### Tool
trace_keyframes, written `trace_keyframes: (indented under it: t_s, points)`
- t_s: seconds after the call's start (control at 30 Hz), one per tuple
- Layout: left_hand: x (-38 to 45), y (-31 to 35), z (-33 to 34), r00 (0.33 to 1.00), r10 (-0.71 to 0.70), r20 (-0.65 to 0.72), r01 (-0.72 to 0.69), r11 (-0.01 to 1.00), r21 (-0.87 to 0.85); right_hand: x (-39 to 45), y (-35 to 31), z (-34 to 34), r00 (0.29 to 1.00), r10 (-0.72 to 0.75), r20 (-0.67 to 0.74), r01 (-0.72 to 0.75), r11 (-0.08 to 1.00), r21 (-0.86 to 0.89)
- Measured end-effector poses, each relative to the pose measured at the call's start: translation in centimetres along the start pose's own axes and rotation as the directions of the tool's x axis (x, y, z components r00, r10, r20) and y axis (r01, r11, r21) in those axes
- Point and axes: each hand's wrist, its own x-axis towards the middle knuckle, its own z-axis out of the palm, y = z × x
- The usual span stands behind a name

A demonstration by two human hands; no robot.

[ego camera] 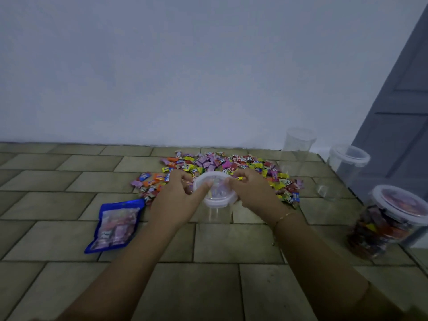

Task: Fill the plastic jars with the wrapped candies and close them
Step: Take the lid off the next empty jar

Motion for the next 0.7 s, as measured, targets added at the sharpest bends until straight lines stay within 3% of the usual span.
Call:
trace_keyframes:
  t_s: [0.13, 0.27, 0.43, 0.57, 0.7]
  points:
    - [2.4, 0.8, -0.6, 0.971, -0.141, 0.191, 0.160, 0.983, -0.088, 0.4, -0.8, 0.5, 0.994, 0.055, 0.090, -0.057, 0.998, 0.017]
    - [3.3, 0.9, -0.9, 0.915, -0.145, 0.377, 0.220, 0.962, -0.165, 0.9, -1.1, 0.8, 0.988, 0.092, 0.123, -0.086, 0.995, -0.049]
    - [3.4, 0.3, 0.3, 0.894, -0.195, 0.403, 0.328, 0.898, -0.294, 1.4, -0.6, 2.0, 0.996, 0.066, 0.061, -0.063, 0.996, -0.056]
    - [2.8, -0.1, 1.0, 0.906, -0.161, 0.391, 0.333, 0.842, -0.426, 1.6, 0.4, 2.5, 0.990, 0.125, -0.066, -0.129, 0.990, -0.052]
    - [2.6, 0.0, 1.1, 0.925, -0.134, 0.356, 0.308, 0.814, -0.493, 1.4, 0.3, 2.6, 0.988, 0.114, -0.103, -0.122, 0.989, -0.084]
